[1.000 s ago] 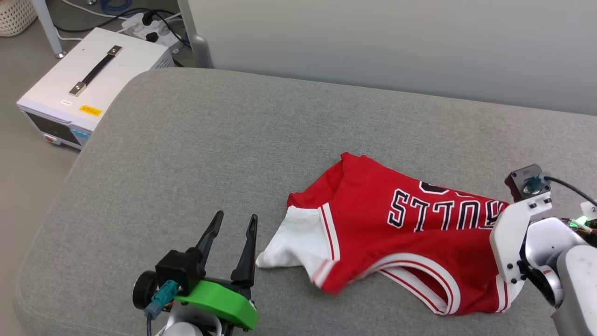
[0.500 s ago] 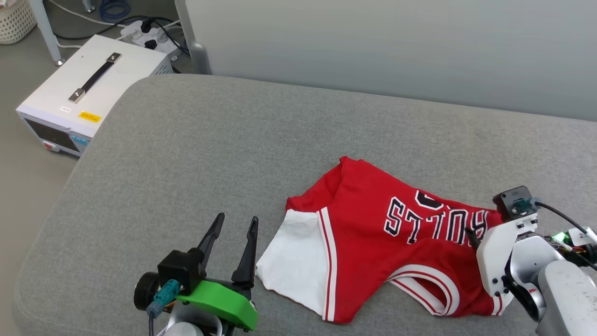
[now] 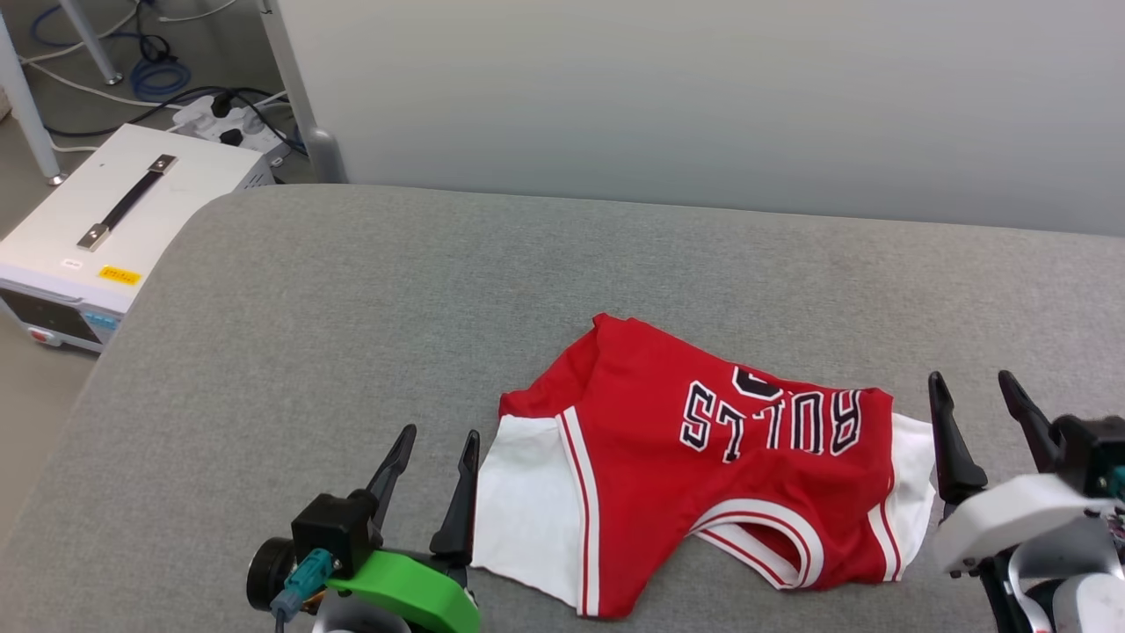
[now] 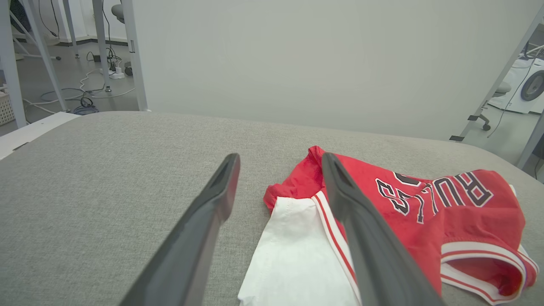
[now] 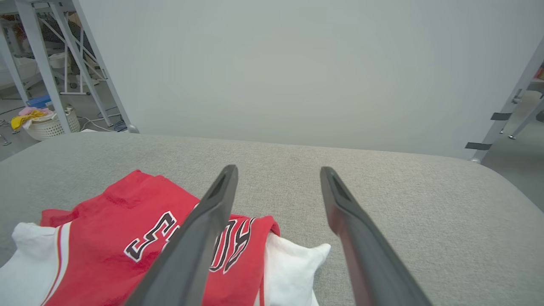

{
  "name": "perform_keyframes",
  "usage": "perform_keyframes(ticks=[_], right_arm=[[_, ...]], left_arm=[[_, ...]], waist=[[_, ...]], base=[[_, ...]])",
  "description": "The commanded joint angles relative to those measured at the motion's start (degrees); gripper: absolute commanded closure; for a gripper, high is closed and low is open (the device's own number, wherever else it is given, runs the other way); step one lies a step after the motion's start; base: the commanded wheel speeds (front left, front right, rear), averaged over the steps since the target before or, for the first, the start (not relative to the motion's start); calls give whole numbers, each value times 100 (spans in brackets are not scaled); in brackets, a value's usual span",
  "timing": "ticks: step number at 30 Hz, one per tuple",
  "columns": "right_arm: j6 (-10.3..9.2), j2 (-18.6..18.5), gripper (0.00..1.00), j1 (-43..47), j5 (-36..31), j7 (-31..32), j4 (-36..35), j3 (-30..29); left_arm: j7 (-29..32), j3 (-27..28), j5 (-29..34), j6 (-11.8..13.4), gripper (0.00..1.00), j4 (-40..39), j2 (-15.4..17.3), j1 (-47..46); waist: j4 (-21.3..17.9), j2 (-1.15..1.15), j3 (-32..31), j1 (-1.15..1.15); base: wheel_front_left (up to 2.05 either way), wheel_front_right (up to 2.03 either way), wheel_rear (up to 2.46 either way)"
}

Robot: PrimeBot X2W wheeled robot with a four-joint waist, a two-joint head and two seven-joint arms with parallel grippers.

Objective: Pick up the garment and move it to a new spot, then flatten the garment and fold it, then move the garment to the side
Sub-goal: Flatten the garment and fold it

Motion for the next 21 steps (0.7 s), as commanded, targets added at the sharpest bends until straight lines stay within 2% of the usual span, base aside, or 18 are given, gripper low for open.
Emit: perform_keyframes(ticks=[1, 6, 10, 13, 18, 21], right_arm=[[-4, 31, 0, 130, -71, -145, -107, -31], [-4, 214, 0, 399, -150, -481, -347, -60], [-4, 277, 0, 431, -163, -526, -423, -87], [-4, 299, 0, 416, -171, -508, -486, -110], [-4, 327, 0, 412, -217, -473, -572, -143], [-4, 338, 0, 379, -231, -456, -582, -135]], left_arm=[[-35, 25, 20, -15, 0, -18, 15, 84], [-35, 51, 42, -15, 0, -12, 59, 143], [-35, 117, 41, -15, 0, -61, 103, 56], [-14, 37, 111, -15, 0, 67, 254, 3], [1023, -195, -31, -15, 0, 382, 451, -167], [1592, -139, -169, 40, 0, 505, 487, -256]], waist=[[-48, 0, 10, 0], [-172, 0, 64, 0], [-274, 0, 158, 0], [-360, 0, 252, 0], [-484, 0, 428, 0], [-565, 0, 545, 0]], base=[[0, 0, 0], [0, 0, 0], [0, 0, 0], [0, 0, 0], [0, 0, 0], [0, 0, 0]])
